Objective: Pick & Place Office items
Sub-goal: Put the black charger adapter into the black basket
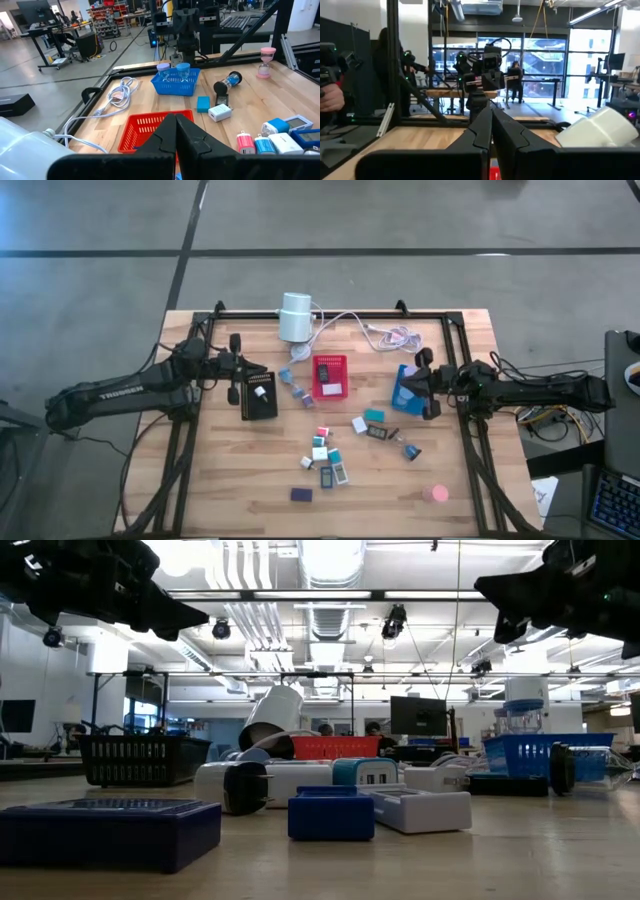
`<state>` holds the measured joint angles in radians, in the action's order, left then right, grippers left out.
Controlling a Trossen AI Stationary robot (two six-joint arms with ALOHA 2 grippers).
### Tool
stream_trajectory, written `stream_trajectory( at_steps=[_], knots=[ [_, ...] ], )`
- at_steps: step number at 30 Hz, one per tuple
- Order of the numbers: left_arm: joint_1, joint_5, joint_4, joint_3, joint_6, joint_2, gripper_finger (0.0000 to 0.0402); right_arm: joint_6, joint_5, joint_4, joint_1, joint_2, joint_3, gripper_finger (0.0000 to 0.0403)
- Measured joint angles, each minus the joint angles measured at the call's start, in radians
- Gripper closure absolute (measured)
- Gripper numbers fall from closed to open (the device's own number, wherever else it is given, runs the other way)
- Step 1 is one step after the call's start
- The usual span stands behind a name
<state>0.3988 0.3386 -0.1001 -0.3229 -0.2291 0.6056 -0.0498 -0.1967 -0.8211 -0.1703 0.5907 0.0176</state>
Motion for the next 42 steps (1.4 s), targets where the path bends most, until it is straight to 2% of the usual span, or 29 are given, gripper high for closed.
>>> stream_trajectory(
  at_steps=[3, 13, 17, 25, 31, 36, 42],
  knots=[
    [0.0, 0.0, 0.0, 0.0, 0.0, 0.0, 0.0396, 0.0, -0.035, 0.0, 0.0, 0.0, -0.003, 0.0394],
    [0.0, -0.005, -0.025, 0.001, 0.029, 0.0, 0.0396, 0.0, -0.039, -0.005, 0.0, 0.0, -0.003, 0.0394],
    [0.0, -0.043, -0.085, 0.001, 0.067, 0.0, 0.0396, 0.0, -0.039, -0.005, 0.0, 0.0, -0.003, 0.0394],
    [-0.023, -0.047, -0.137, -0.007, 0.17, 0.003, 0.0396, 0.021, -0.039, -0.002, 0.0, 0.0, -0.003, 0.0394],
    [-0.097, -0.053, -0.043, -0.131, 0.235, 0.088, 0.0397, 0.031, -0.039, -0.005, 0.0, 0.0, -0.003, 0.0394],
    [-0.227, -0.175, 0.105, -0.292, 0.198, 0.244, 0.0397, 0.048, -0.038, -0.059, 0.0, -0.002, -0.003, 0.0394],
    [-0.344, -0.215, 0.337, -0.505, 0.185, 0.459, 0.0397, 0.05, -0.036, -0.074, 0.0, -0.002, -0.003, 0.0394]
  ],
)
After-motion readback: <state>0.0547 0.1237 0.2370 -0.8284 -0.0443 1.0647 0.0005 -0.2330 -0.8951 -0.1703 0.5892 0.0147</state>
